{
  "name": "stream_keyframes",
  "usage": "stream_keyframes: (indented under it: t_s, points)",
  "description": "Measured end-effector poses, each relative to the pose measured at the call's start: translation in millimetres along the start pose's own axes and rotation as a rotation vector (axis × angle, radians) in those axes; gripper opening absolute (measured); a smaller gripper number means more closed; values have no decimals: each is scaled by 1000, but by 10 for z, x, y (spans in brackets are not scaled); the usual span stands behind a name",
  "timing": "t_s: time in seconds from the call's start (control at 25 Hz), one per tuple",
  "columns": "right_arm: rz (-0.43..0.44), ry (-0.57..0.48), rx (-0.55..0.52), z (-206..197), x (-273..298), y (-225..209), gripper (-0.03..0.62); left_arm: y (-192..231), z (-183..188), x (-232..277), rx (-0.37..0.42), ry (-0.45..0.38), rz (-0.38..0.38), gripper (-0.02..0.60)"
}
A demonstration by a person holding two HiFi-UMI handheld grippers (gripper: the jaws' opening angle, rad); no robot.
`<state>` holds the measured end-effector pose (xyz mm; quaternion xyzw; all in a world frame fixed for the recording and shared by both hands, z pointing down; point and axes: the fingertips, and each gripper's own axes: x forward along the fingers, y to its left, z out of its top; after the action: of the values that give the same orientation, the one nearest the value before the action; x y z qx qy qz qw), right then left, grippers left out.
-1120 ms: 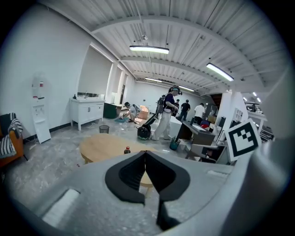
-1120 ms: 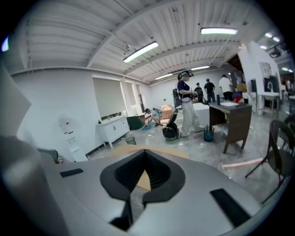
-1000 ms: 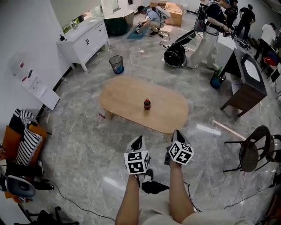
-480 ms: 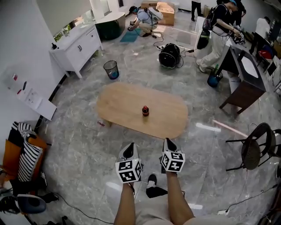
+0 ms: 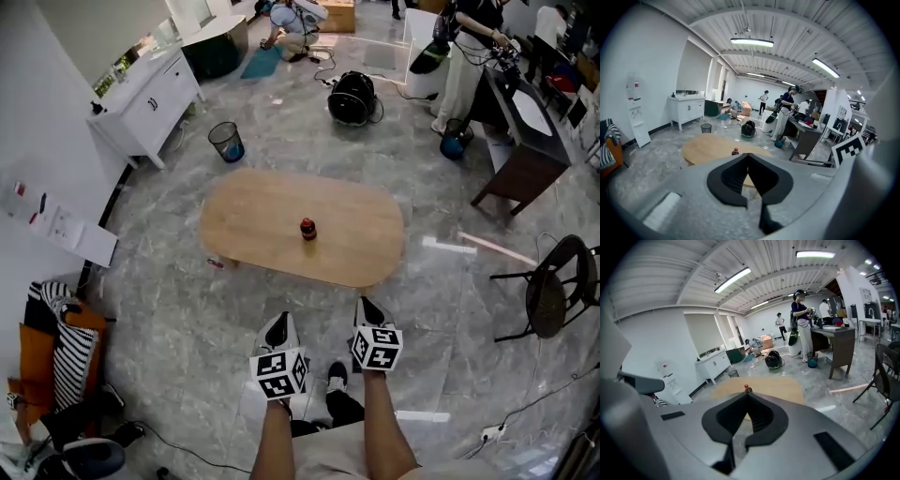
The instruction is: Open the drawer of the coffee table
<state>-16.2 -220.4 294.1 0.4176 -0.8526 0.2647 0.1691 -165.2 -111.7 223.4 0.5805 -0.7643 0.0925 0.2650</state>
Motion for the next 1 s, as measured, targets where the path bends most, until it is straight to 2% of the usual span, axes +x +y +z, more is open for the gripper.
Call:
stream_keyframes:
  t_s: [0.28,0.36,0.52,0.6,0.76,1.0]
  points:
    - [-122,32,24,-263,-275,-258,15,95,-173,184,-61,9,-21,11]
    - [-146,38,31,-396,-298,-328,15,38,-285,319,-33,8,-54,11]
    - [-148,35,-24,-601,-133,-386,15,30,-423,720,91,16,-127,11]
    - [-181,6,-2,-678,-13,-477,15,88,-453,921,105,5,-167,11]
    - [-319,-33,104,-890,139,-597,15,230,-542,1262,149,-14,-240,11]
    - [-313,-10,108,-1018,339,-408,15,409,-724,1446,200,44,-322,11]
